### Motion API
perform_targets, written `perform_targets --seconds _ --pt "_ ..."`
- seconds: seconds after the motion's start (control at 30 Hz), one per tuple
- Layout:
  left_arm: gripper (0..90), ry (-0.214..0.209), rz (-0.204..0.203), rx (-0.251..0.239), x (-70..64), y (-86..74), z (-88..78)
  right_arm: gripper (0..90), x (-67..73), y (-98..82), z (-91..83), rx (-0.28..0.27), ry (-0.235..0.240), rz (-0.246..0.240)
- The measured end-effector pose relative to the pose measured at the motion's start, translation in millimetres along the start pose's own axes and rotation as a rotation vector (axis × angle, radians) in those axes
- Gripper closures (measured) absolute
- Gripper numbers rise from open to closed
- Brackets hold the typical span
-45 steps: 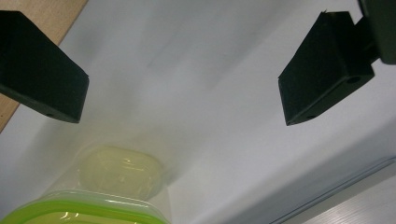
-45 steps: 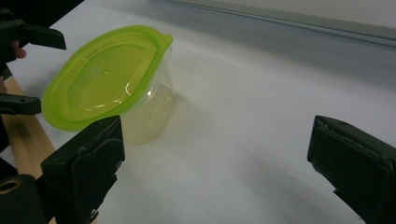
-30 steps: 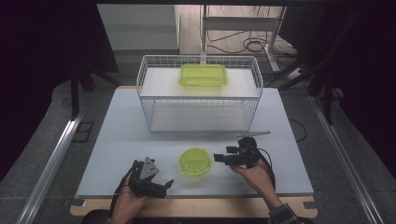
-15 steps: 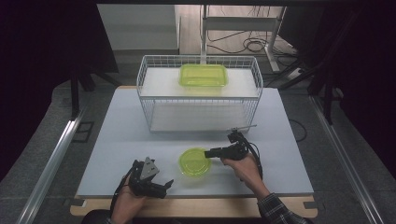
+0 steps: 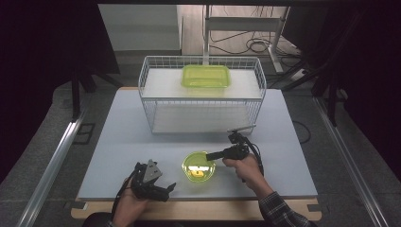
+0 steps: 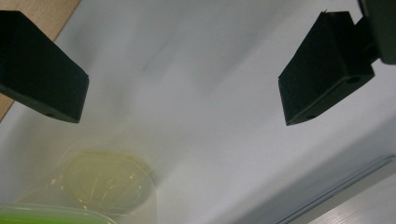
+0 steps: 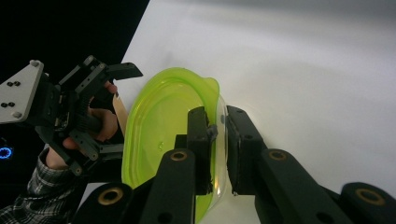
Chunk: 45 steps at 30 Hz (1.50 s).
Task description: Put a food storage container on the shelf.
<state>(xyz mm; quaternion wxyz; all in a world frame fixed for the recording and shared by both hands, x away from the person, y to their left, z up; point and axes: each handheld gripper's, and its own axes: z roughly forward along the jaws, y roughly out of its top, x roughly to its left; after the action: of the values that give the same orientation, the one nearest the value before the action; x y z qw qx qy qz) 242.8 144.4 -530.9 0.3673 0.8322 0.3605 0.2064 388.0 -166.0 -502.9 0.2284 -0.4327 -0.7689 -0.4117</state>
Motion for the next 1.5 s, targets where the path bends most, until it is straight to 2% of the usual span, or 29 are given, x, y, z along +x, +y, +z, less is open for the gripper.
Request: perform_targets --seconds 0.27,0.57,0.93,1.5 --pt "1.6 0.001 -0.004 -0.003 0.2 0.0 -0.1 80.8 0.1 0.7 -9.5 -0.043 0.012 0.019" --pt "1.6 0.001 -0.003 -0.002 0.0 0.1 0.1 80.8 8.9 6.8 -28.3 -0.095 0.014 -0.004" --pt "1.6 0.001 -0.001 -0.003 -0.2 0.1 0.0 80.9 22.7 18.7 -47.4 -0.144 0.03 -0.01" --pt "2.3 -0.008 -0.005 0.005 0.1 0.2 0.7 80.9 47.1 47.1 -77.0 -0.206 0.012 -0.039"
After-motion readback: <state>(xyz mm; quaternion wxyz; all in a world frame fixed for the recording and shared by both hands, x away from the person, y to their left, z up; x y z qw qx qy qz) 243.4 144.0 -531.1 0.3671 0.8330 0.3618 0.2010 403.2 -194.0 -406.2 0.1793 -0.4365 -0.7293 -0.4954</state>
